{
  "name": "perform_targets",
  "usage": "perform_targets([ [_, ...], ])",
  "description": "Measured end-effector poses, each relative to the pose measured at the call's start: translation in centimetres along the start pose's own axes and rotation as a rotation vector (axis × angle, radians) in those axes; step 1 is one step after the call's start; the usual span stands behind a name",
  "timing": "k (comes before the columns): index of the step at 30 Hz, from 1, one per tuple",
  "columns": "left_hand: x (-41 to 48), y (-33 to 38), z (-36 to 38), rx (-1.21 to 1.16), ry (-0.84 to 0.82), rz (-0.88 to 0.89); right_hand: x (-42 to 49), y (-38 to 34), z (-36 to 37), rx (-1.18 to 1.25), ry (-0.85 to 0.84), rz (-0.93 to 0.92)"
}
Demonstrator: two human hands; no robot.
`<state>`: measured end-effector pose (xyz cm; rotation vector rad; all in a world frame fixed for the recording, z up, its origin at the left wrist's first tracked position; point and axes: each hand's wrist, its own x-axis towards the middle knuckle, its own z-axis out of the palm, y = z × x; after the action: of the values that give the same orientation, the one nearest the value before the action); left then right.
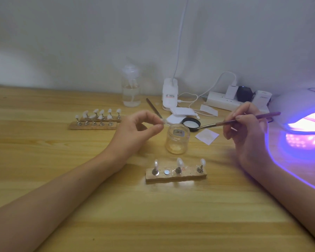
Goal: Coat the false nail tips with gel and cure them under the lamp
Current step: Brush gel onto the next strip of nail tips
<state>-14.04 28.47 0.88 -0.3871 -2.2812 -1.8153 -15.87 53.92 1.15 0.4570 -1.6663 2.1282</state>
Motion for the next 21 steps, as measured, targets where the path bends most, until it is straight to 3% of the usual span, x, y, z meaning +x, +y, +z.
perform_targets([
  [5, -0.3, 2.7, -1.0, -0.068, -0.012, 0.06, 0.1, 0.4, -0.1, 0.019, 0.003, 0.049],
  [15, -5.5, 1.8, 0.4, 0.239, -0.228, 0.165, 0.1, 0.6, 0.1, -0.018, -0.023, 0.076],
  [21, -5.5, 1.1, 0.3, 0.287, -0.234, 0.062, 0.1, 0.7, 0.1, -0.02, -0.03, 0.085],
])
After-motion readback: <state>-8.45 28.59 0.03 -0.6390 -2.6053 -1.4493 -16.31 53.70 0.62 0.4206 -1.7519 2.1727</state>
